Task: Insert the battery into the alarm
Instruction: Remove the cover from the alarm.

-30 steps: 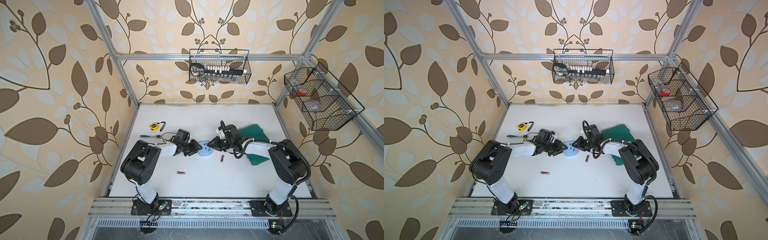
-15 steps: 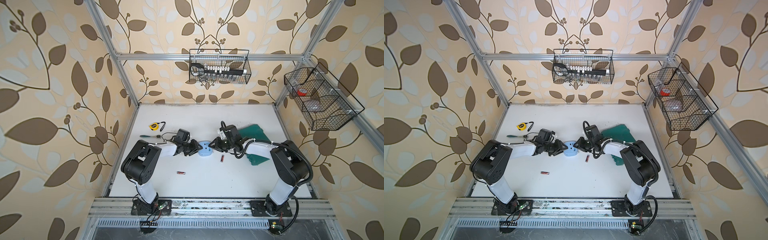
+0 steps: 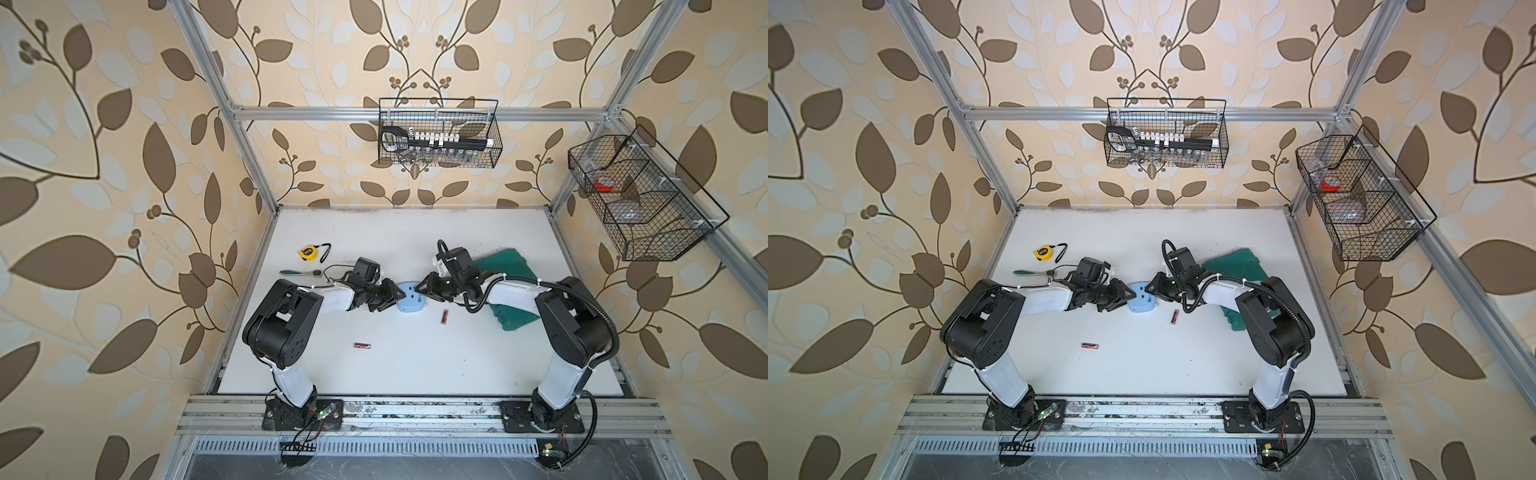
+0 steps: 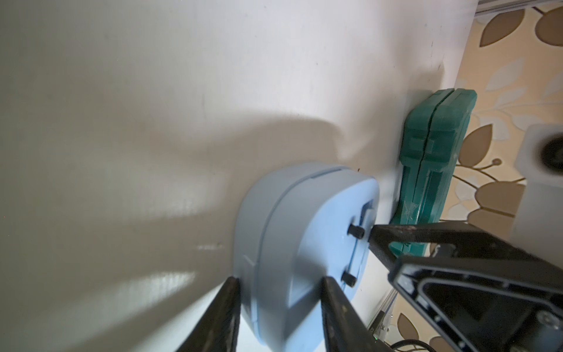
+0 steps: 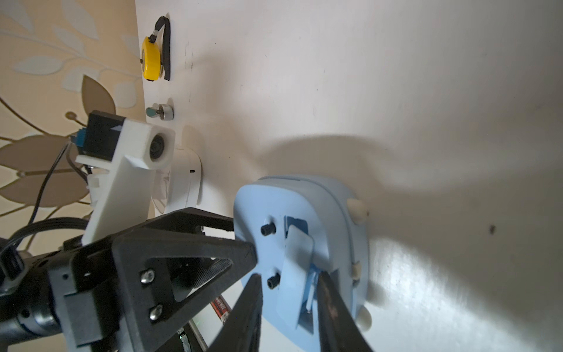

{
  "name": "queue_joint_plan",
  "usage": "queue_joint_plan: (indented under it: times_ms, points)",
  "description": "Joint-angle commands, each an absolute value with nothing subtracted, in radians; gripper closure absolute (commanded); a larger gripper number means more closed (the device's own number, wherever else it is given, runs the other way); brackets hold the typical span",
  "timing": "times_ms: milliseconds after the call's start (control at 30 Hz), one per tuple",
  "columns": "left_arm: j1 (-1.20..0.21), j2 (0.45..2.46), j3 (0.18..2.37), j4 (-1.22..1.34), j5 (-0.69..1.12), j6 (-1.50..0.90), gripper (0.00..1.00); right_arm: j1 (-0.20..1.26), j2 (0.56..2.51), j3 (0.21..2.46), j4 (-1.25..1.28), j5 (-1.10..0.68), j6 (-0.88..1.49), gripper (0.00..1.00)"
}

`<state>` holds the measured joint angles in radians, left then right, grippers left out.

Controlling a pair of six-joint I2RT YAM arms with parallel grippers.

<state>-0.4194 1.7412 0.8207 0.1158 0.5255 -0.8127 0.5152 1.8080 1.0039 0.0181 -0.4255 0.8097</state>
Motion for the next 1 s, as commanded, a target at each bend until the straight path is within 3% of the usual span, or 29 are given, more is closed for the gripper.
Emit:
queue_joint_plan:
  times_ms: [0,167,600,967]
  points:
    - [-0.431,1.778,0.816,0.020,0.488,-0.789,0.57,0.526,1.836,1.027,-0.017,-0.413,0.788,0.68]
    - [-0.431,1.781,0.819,0.020,0.491,-0.789,0.57,0.532,1.838,1.031,0.013,-0.453,0.783,0.69]
    - [-0.431,1.783,0.813,0.029,0.491,-0.792,0.57,0.533,1.803,1.000,0.056,-0.468,0.781,0.83]
    - [-0.431,1.789,0.811,0.037,0.494,-0.795,0.57,0.533,1.779,0.964,0.048,-0.471,0.741,0.83]
